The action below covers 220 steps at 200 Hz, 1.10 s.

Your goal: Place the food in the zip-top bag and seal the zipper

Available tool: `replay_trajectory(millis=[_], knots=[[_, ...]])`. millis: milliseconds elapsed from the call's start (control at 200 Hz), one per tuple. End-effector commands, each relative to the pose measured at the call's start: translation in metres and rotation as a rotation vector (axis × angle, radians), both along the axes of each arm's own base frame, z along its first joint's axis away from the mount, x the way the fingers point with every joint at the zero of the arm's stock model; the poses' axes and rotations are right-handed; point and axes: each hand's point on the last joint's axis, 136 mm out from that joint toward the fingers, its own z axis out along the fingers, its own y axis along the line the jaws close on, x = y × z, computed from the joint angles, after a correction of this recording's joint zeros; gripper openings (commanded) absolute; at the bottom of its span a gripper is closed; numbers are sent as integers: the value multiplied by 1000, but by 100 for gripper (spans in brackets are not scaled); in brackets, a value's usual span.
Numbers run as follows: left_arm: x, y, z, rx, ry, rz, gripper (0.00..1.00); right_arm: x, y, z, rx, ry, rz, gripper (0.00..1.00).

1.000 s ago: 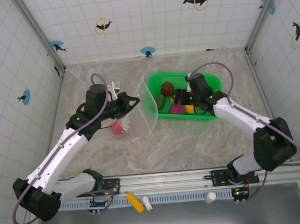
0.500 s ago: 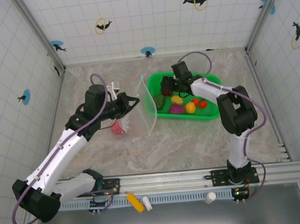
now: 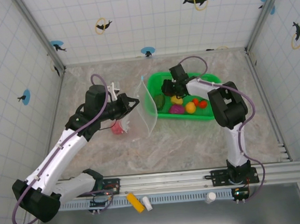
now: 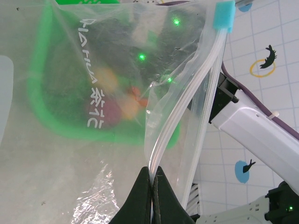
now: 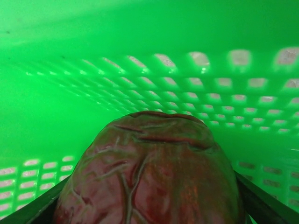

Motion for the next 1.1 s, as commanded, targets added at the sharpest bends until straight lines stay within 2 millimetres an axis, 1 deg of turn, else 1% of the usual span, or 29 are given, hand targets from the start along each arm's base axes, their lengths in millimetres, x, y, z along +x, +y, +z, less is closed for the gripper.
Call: replay_trajectory(millis=[0, 110, 150, 175, 270, 365, 400, 460, 485, 510, 530, 616, 711, 796, 851, 911, 981, 1046, 1096], knots=[[-1, 3, 2, 2, -14, 2, 0, 8, -1, 37, 55, -86, -6, 67], [0, 4, 5, 3, -18, 6, 0, 0, -10, 64, 54, -150, 1, 66], [0, 5, 6, 5, -20, 10, 0, -5, -13, 79, 52, -183, 9, 66], [0, 4, 7, 5, -23, 11, 0, -8, -15, 84, 52, -193, 10, 66], [2, 4, 6, -2, -17, 15, 0, -29, -24, 114, 88, -259, 16, 65], [3, -2, 6, -29, -11, 4, 0, -51, -28, 147, 157, -329, 28, 64], [5, -3, 6, -36, -8, 1, 0, -61, -28, 156, 182, -344, 40, 64], [7, -6, 7, -53, -7, -4, 0, -81, -24, 177, 244, -373, 72, 64], [7, -8, 8, -61, -6, -9, 0, -91, -23, 179, 262, -370, 83, 64], [7, -10, 9, -68, -4, -13, 0, -98, -21, 195, 297, -410, 93, 64], [7, -11, 8, -74, 0, -18, 0, -106, -19, 199, 314, -418, 103, 64], [7, -15, 9, -97, 11, -30, 0, -138, -9, 234, 387, -491, 152, 65], [7, -16, 6, -104, 18, -33, 0, -174, 6, 273, 462, -557, 220, 64], [7, -17, 2, -100, 29, -37, 0, -203, 23, 298, 523, -582, 289, 64], [6, -18, 1, -99, 31, -41, 0, -220, 37, 308, 555, -585, 335, 64], [6, -18, 0, -98, 35, -44, 0, -233, 50, 310, 580, -570, 371, 64], [5, -19, 1, -104, 34, -52, 0, -241, 63, 301, 579, -536, 388, 65], [4, -19, 5, -111, 25, -55, 0, -241, 67, 289, 539, -511, 364, 65], [4, -17, 8, -114, 16, -50, 0, -243, 73, 284, 519, -506, 365, 65]])
